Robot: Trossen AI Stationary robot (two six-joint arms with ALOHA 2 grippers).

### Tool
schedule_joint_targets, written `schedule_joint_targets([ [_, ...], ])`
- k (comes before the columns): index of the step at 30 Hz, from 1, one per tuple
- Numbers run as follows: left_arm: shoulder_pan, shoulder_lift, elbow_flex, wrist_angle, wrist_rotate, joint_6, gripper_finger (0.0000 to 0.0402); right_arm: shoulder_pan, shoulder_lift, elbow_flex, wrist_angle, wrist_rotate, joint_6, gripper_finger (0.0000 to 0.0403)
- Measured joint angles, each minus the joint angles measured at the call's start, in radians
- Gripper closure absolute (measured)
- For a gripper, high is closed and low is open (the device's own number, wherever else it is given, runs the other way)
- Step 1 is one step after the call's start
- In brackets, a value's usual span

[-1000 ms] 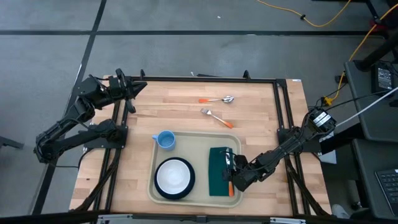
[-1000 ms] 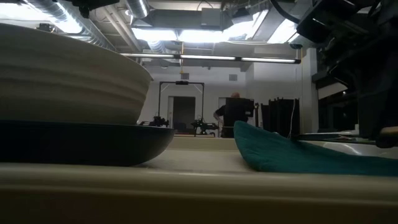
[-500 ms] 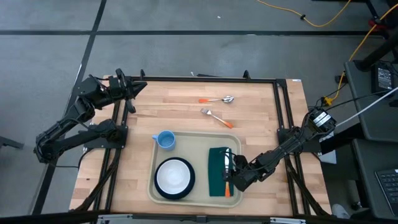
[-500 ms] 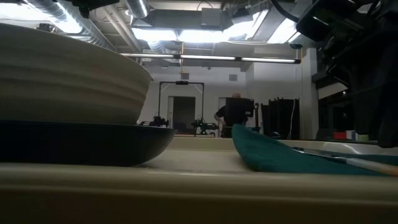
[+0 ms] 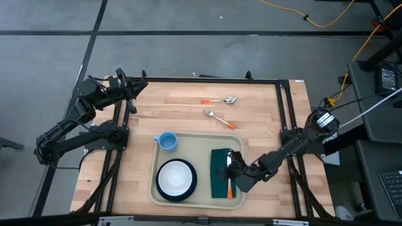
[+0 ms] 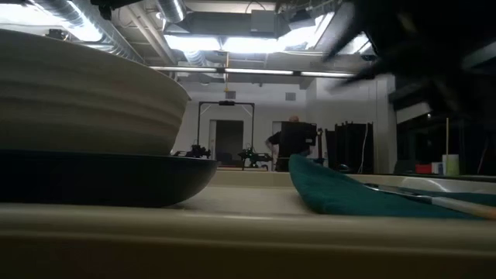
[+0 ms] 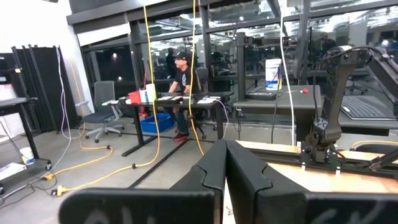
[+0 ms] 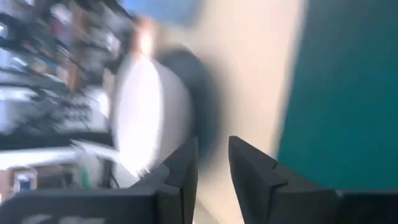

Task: Set up tray
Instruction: Put the orange fork on top of the napkin to the left of the orange knife

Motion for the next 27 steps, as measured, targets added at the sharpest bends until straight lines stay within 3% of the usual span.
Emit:
schedule_joint_targets([
  [4, 0.0, 0.0, 0.0, -0.001, 0.006, -0.027, 0.0398, -0.012, -0.03, 0.0, 0.083, 0.157, -0.121, 0.0323],
  [7, 0.0, 0.0, 0.0, -0.003, 0.017, -0.028, 0.0398, -0.023, -0.084, 0.0, 0.16, 0.246, -0.304, 0.035],
  [12, 0.0, 0.0, 0.0, -0.003, 0.017, -0.049, 0.0398, -0.057, -0.218, 0.0, 0.234, 0.323, -0.614, 0.0394],
  [15, 0.0, 0.0, 0.0, -0.003, 0.016, -0.055, 0.0398, -0.081, -0.305, 0.011, 0.237, 0.36, -0.783, 0.0394],
  [23, 0.0, 0.0, 0.0, -0.003, 0.016, -0.078, 0.0398, -0.179, -0.469, 0.115, 0.211, 0.33, -1.223, 0.0394],
  [27, 0.0, 0.0, 0.0, -0.003, 0.016, -0.082, 0.0398, -0.226, -0.496, 0.206, 0.155, 0.282, -1.361, 0.0397],
])
